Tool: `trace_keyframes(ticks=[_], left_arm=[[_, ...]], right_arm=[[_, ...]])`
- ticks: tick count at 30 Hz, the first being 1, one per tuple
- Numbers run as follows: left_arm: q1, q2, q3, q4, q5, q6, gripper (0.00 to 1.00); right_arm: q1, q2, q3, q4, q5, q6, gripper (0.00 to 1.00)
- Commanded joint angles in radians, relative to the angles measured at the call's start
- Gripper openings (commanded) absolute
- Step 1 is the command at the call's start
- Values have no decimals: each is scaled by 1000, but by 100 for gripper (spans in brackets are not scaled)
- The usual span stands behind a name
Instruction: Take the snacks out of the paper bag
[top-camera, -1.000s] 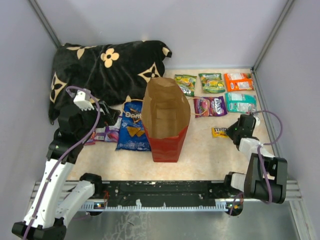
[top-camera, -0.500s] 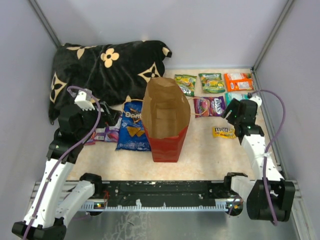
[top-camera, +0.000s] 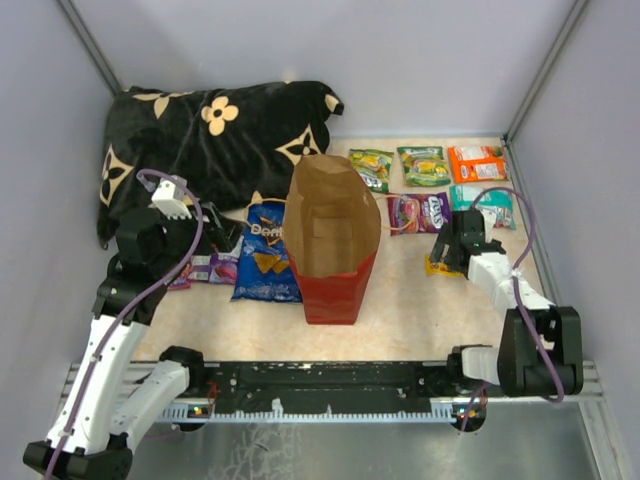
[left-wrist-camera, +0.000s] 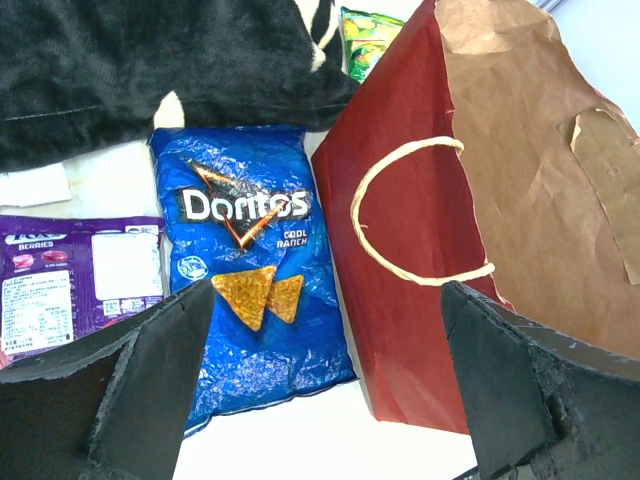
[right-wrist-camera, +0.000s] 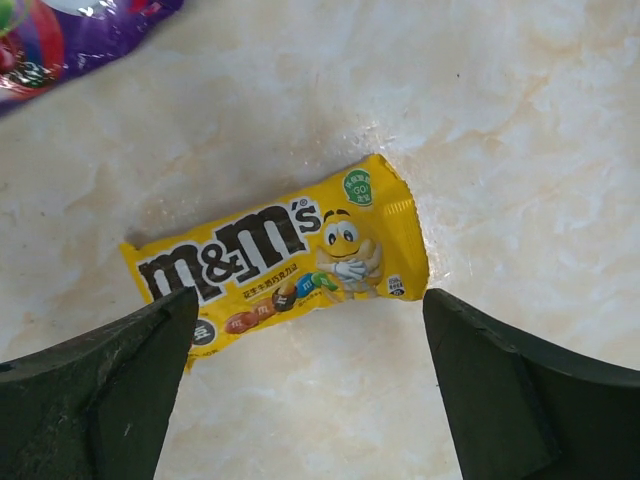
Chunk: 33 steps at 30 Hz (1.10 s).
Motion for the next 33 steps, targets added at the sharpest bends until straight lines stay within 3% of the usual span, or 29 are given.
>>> trace_keyframes(ticks=[1,14,24,33], left_arm=[[5,-12,36,-5,28,17,100],[5,-24,41,-25,20,27,100],[5,-35,52,-41,14,30,100],[5,-28,69,-49,15,32,100]], right_arm=[[3,40,-8,64,41,-5,92],[3,163,51,32,-76,-42,72],[34,229,85,44,-115,-25,71],[167,235,140,46,-53,86,74]])
